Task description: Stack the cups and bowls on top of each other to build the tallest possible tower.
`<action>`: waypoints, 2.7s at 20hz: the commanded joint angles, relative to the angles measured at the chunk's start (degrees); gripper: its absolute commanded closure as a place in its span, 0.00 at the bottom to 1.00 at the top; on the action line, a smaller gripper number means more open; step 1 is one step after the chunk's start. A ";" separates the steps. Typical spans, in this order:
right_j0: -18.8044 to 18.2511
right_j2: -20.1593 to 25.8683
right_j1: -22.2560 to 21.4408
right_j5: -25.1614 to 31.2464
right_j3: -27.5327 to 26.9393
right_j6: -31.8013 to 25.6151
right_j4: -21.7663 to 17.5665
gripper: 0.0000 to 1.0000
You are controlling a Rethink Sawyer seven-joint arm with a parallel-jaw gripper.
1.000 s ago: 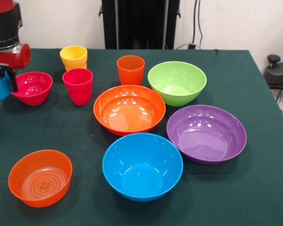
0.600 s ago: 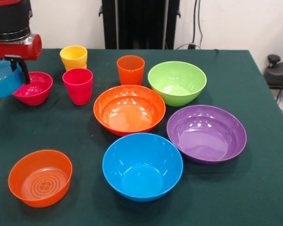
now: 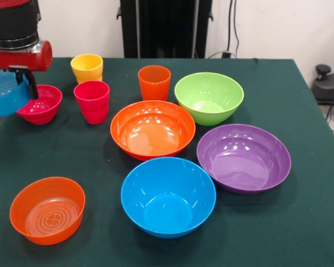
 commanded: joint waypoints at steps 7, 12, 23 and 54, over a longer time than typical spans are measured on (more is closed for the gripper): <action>4.84 1.24 -0.52 4.44 4.20 -9.51 -1.36 1.00; 5.92 0.74 -0.75 4.71 4.05 -8.72 -1.34 1.00; 6.99 -0.50 -1.38 3.60 5.17 -8.01 -2.32 1.00; 7.02 -0.89 -10.05 -11.09 14.64 -0.98 -6.81 1.00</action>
